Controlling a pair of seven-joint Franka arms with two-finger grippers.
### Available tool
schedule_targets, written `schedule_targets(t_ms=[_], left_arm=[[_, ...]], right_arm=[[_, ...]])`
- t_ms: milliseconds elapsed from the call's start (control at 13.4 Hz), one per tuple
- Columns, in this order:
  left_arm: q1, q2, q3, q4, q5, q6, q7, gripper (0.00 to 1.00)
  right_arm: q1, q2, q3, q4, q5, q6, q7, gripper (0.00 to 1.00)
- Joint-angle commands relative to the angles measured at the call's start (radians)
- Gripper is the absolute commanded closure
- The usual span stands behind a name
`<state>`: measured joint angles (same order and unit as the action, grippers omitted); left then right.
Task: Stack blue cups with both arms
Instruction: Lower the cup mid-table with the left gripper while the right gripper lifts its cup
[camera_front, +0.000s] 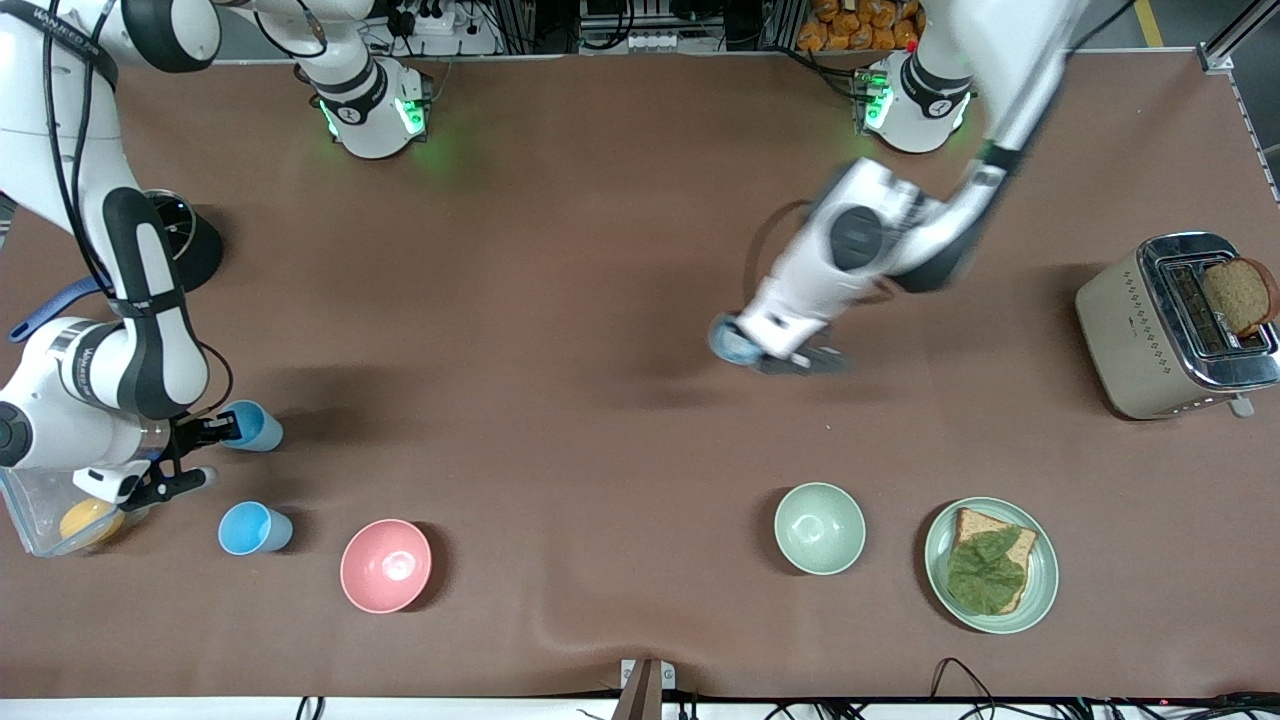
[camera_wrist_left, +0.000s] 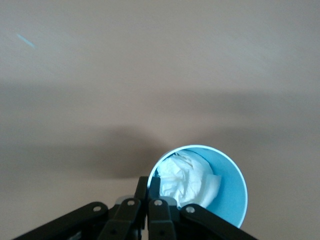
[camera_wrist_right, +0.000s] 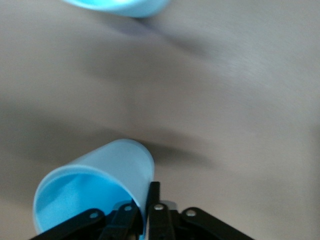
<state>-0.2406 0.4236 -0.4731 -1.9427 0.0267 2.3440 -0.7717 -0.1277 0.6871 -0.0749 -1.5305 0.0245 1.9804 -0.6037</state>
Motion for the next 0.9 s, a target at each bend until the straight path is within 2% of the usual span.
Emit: schedule_targets(t_ms=[0,224,374,449,523,673,822], left_arm=[[-0.127,0.112,0.01,0.083,0.074,0.076,-0.209,1.0],[-0.221,0.178,0.018,0.106,0.25,0.126,-0.421,1.0],[-0.247,0.231,0.018,0.154,0.361,0.124,-0.53,1.0],[-0.25,0.241,0.018,0.172,0.384,0.124,-0.543,0.76],[-0.243,0.238,0.018,0.18,0.386,0.121,-0.549,0.01],[-0.229,0.195,0.016,0.182,0.371,0.097,-0.555,0.0],[-0.2,0.108,0.008,0.192,0.351,0.007,-0.551,0.0]], right_arm=[[0.039,-0.139,-0.002,-0.014,0.008,-0.142,-0.073,1.0],[0.074,-0.273,0.0,-0.013,0.011,-0.261,-0.16,1.0],[0.082,-0.319,0.009,-0.011,0.017,-0.273,-0.252,1.0],[0.082,-0.343,0.009,-0.014,0.018,-0.278,-0.292,1.0],[0.082,-0.363,0.009,-0.017,0.021,-0.3,-0.316,1.0],[0.08,-0.406,0.009,-0.02,0.023,-0.34,-0.332,1.0],[0.085,-0.425,0.009,-0.022,0.023,-0.367,-0.33,1.0]])
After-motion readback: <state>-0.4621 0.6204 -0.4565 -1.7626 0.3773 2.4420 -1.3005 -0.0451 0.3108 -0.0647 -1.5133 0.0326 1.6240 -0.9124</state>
